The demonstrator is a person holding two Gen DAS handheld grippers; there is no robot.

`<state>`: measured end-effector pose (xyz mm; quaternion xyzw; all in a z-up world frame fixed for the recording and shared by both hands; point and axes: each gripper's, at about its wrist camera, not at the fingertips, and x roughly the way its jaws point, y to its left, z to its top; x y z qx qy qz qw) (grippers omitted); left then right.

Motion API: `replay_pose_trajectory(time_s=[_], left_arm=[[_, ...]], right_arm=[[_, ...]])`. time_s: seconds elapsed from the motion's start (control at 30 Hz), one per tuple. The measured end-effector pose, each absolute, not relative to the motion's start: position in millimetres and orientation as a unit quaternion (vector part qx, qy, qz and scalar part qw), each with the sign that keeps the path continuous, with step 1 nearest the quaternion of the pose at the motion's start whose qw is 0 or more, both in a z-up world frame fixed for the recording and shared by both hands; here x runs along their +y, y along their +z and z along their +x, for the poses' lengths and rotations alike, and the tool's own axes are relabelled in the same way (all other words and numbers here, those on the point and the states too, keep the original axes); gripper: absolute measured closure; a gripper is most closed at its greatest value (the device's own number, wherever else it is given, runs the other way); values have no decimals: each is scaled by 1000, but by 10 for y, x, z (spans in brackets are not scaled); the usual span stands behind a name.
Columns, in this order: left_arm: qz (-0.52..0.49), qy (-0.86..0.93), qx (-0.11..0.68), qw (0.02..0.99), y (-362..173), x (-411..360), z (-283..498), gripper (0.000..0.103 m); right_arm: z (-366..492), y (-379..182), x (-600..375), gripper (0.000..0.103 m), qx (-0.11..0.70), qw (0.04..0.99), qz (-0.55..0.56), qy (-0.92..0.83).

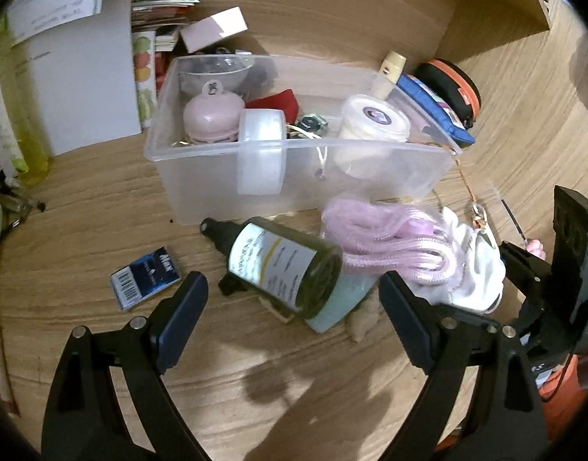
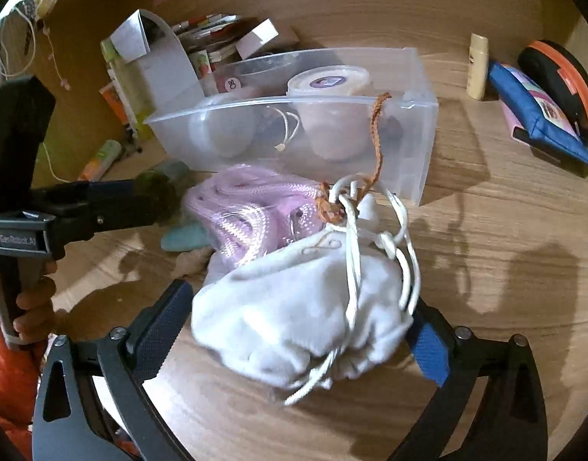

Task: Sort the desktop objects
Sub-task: 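Grasp dark green bottle with left gripper while right grasps white drawstring pouch, then carry green bottle and white pouch with both grippers over the bin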

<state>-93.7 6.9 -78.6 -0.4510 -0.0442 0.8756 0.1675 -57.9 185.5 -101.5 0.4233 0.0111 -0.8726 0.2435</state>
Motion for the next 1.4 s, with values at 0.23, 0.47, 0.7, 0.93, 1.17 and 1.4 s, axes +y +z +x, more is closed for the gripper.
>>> replay_pose_trajectory(time_s=[0.23,0.47,0.7,0.93,1.17,1.4], left_arm=[[-459,872,-51,165,-815,138,-1097,12],[-470,865,-65,166,-882,105,-1148,12],[-465,872,-54,141,-887,137,-1164,12],[-470,867,-80,141,-941,141,-1229,14],[-463,873,-92,123,-929,106,-1253,20],[-443,887,-66,107,-861,149,-1151,24]], right_arm=[[-542,-986,2005,31,-14,264,412,-872],[-432,-875,2231,33,-21,251,396,-883],[-412,-736,2486,33,-43,230,382,-894],[-480,-501,2638,33,-78,232,349,-904],[-626,-302,2590,33,-86,247,325,-909],[-786,-157,2400,33,-100,276,306,-906]])
